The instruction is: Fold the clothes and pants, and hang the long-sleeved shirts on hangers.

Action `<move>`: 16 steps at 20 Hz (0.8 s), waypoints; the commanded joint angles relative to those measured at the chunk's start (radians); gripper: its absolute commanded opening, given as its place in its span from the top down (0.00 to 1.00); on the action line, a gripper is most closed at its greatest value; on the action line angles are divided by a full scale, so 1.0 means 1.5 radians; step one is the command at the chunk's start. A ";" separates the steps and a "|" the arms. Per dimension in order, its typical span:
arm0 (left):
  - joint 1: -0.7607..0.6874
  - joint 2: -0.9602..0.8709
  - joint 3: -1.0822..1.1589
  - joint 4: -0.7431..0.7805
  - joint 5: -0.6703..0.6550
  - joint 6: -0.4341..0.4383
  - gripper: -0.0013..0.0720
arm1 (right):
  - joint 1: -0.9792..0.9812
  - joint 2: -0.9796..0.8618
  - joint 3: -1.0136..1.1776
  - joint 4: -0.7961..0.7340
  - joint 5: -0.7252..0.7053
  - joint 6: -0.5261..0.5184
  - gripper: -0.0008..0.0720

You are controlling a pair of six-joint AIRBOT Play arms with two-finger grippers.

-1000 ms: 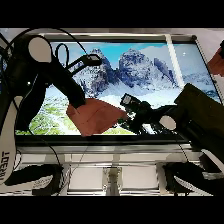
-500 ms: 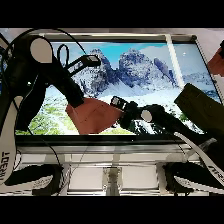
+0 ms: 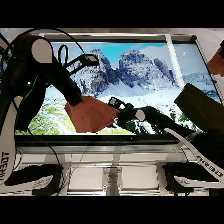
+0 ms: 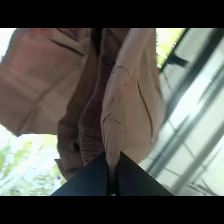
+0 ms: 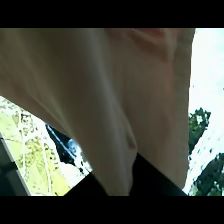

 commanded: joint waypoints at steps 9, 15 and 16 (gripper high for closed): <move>0.071 0.127 0.001 0.269 0.383 -0.231 0.95 | -0.184 0.216 0.271 -0.070 0.319 0.059 0.98; 0.072 0.119 0.000 0.245 0.419 -0.244 0.95 | -0.191 0.232 0.388 -0.134 0.332 0.051 0.98; 0.072 0.114 0.000 0.247 0.419 -0.249 0.95 | -0.193 0.232 0.399 -0.157 0.329 0.051 0.98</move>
